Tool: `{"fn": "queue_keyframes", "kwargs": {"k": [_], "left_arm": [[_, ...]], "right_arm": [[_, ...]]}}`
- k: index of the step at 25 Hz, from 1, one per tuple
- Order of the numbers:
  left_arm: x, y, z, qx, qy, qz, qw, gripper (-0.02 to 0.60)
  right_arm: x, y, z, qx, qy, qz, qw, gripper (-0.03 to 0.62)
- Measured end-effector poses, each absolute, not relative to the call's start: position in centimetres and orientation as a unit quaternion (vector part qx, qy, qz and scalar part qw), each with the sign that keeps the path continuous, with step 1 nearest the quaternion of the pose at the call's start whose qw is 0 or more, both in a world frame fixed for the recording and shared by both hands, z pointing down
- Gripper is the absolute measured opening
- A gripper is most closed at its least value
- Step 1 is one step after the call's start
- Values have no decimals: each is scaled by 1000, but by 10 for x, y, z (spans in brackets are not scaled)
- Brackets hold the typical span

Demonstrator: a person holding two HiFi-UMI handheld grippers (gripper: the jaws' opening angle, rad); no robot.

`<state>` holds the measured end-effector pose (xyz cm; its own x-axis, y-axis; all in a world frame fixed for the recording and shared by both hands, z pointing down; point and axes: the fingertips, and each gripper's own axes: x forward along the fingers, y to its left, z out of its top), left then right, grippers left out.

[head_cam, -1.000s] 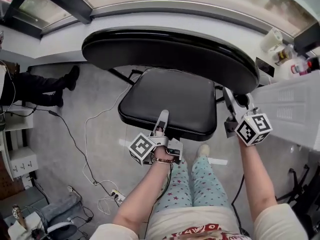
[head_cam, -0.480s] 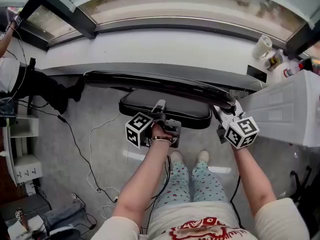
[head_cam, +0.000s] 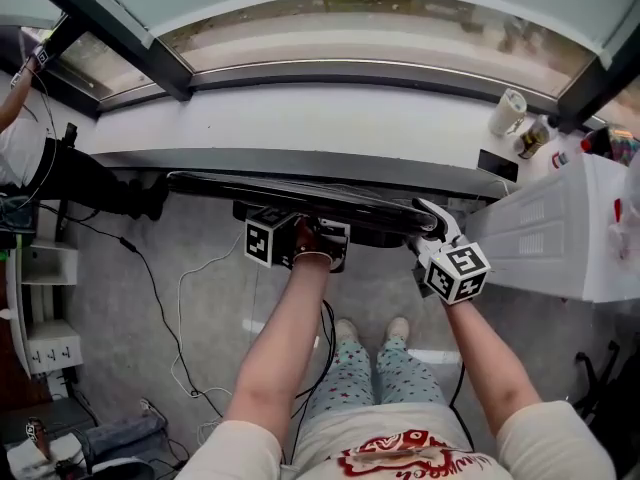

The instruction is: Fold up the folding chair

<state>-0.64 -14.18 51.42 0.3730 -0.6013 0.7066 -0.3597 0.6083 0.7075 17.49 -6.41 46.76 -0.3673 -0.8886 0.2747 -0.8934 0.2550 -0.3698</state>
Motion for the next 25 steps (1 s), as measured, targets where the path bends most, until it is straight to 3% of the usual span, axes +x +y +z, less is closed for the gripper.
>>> {"fn": "queue_keyframes", "kwargs": {"k": [13, 25], "left_arm": [[5, -167, 506, 422, -573, -85, 697, 144], [13, -226, 504, 414, -572, -148, 692, 166]], "right_arm": [[179, -81, 466, 543, -802, 246, 24, 179], [203, -133, 459, 574, -780, 247, 13, 164]]}}
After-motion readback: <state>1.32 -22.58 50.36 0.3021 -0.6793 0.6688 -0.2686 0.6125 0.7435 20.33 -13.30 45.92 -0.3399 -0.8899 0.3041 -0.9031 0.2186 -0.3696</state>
